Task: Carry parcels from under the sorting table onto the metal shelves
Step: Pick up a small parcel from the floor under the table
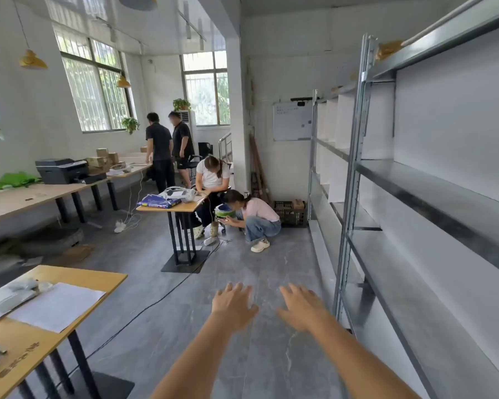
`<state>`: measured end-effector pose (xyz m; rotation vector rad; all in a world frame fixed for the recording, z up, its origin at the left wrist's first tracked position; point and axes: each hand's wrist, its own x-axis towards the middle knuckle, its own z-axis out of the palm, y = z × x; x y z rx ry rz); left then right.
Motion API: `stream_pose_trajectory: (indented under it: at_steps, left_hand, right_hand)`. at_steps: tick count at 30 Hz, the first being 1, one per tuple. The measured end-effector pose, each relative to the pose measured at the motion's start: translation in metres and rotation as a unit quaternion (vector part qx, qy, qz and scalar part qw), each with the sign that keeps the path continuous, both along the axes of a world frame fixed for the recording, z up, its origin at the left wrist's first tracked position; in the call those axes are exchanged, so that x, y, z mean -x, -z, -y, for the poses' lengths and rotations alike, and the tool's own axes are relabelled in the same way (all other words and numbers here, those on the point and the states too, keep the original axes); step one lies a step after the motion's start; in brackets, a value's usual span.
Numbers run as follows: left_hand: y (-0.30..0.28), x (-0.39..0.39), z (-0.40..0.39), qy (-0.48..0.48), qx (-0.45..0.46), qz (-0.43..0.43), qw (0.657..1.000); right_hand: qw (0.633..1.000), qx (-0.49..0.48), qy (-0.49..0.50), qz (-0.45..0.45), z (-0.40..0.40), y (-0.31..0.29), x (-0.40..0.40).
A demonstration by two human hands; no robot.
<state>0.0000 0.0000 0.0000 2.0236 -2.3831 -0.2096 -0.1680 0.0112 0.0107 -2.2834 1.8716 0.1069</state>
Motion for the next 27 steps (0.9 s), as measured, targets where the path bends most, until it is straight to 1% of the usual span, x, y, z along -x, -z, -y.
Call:
stream_pose_trajectory:
  at_steps: [3,6,11,14,17,19,22,27]
  left_hand:
    - [0.0,-0.018,0.053,-0.001,0.007,0.002,1.0]
    - [-0.01,-0.044,0.114,-0.012,0.011,-0.021,1.0]
    - [-0.009,-0.097,0.208,-0.048,0.019,-0.052,0.997]
    - [-0.004,-0.115,0.239,-0.063,0.014,-0.067,0.996]
    - [-0.009,-0.133,0.278,-0.083,0.015,-0.036,0.996]
    - [-0.01,-0.145,0.305,-0.098,0.013,-0.033,0.995]
    - [-0.004,-0.164,0.346,-0.131,0.008,-0.046,0.99]
    - [0.003,-0.198,0.428,-0.195,-0.014,-0.039,0.98]
  right_hand:
    - [1.0,0.007,0.01,0.01,0.053,-0.005,-0.017]
    - [0.999,0.001,0.016,0.036,0.111,-0.013,-0.039]
    - [0.999,-0.024,0.021,0.039,0.208,0.003,-0.071]
    - [0.999,-0.014,-0.011,0.031,0.255,0.001,-0.097]
    - [0.998,0.021,-0.057,-0.003,0.307,-0.004,-0.123]
    - [0.996,0.026,-0.084,-0.013,0.342,-0.003,-0.138]
    - [0.995,0.013,-0.103,0.001,0.396,0.005,-0.156]
    - [0.988,-0.009,-0.151,0.021,0.501,0.011,-0.191]
